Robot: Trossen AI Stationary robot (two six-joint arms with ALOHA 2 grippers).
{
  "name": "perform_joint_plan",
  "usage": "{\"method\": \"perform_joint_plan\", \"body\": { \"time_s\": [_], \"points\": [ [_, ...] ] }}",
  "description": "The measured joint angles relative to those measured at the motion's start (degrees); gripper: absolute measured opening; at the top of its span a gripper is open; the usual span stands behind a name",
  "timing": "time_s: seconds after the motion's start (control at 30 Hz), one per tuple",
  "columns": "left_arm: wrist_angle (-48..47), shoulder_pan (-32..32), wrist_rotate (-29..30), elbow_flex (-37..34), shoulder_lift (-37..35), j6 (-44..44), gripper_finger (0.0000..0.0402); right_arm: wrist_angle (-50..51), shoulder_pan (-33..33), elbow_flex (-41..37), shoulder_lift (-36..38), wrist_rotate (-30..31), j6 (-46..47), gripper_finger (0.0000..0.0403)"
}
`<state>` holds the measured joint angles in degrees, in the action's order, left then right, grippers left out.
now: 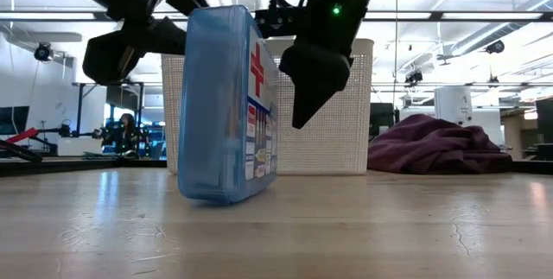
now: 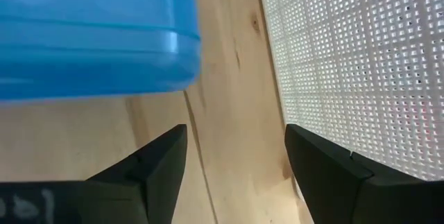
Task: Pick & place medical supplies in basket/bin
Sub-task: Put the first aid kit into the white bin
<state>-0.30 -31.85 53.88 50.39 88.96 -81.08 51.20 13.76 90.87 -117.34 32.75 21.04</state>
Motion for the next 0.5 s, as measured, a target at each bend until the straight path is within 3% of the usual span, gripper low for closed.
{"method": "perform_joint_plan", "body": {
  "time_s": [0.3, 0.5],
  "points": [
    [-2.44, -1.15, -3.57, 0.08, -3.58, 0.04, 0.0083, 1.24, 0.13, -0.06, 0.44, -1.74, 2.95, 0.0232],
    [-3.86, -0.61, -10.27, 1.26, -4.07, 1.79, 0.0127, 3.95, 0.66, -0.07, 2.62, -3.64, 7.82, 0.0249]
  ]
}}
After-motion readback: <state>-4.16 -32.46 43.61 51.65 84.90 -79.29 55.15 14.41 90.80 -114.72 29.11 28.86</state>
